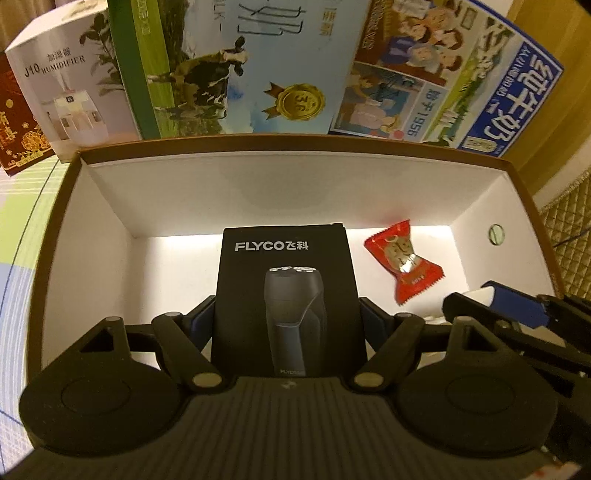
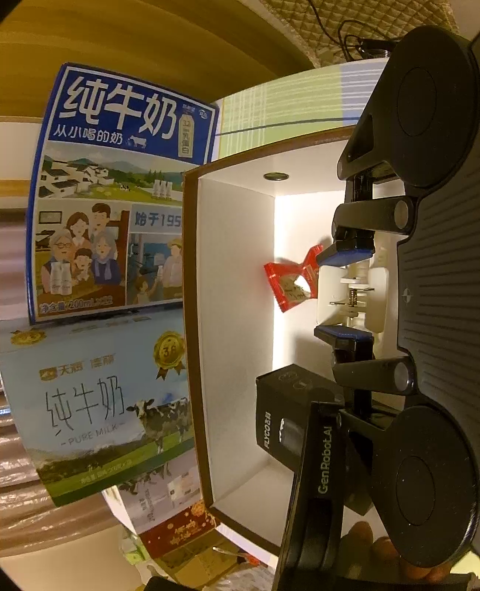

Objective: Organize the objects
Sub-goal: 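Lower both held items into the brown box and open both tools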

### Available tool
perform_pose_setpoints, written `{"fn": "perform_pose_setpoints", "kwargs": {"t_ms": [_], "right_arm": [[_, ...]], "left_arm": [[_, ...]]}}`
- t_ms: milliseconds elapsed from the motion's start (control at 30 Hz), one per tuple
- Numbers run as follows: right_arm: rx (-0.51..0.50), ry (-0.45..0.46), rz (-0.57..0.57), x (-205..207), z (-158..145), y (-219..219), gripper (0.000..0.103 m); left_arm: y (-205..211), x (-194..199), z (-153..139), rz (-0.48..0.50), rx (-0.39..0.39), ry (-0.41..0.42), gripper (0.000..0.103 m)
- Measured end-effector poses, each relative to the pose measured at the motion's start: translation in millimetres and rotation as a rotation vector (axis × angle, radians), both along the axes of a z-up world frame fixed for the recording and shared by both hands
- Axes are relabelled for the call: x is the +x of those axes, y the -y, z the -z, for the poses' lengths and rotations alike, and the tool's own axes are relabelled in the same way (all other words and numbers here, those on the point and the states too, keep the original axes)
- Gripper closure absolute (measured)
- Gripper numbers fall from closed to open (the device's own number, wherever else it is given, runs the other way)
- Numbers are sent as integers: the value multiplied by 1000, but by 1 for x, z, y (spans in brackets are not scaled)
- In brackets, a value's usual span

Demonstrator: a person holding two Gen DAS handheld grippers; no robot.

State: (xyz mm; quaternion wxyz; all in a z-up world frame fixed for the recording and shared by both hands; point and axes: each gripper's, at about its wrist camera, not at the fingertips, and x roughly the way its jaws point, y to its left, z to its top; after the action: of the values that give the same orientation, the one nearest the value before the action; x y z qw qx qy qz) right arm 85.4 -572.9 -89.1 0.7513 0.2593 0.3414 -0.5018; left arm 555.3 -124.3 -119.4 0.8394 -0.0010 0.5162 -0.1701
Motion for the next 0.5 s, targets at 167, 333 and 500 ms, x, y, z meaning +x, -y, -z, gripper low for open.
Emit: {"fn": "perform_pose_setpoints", "kwargs": {"t_ms": [167,333,500], "right_arm": [[12,12,7,2,4,7,72],[38,38,12,5,8,12,71],[62,67,19,8,9,17,71]], "left_arm": [[-1,11,3,6,-21,9,28],[-7,16,-5,3,-27,30,22],[-15,15,-8,17,2,31,22]]}}
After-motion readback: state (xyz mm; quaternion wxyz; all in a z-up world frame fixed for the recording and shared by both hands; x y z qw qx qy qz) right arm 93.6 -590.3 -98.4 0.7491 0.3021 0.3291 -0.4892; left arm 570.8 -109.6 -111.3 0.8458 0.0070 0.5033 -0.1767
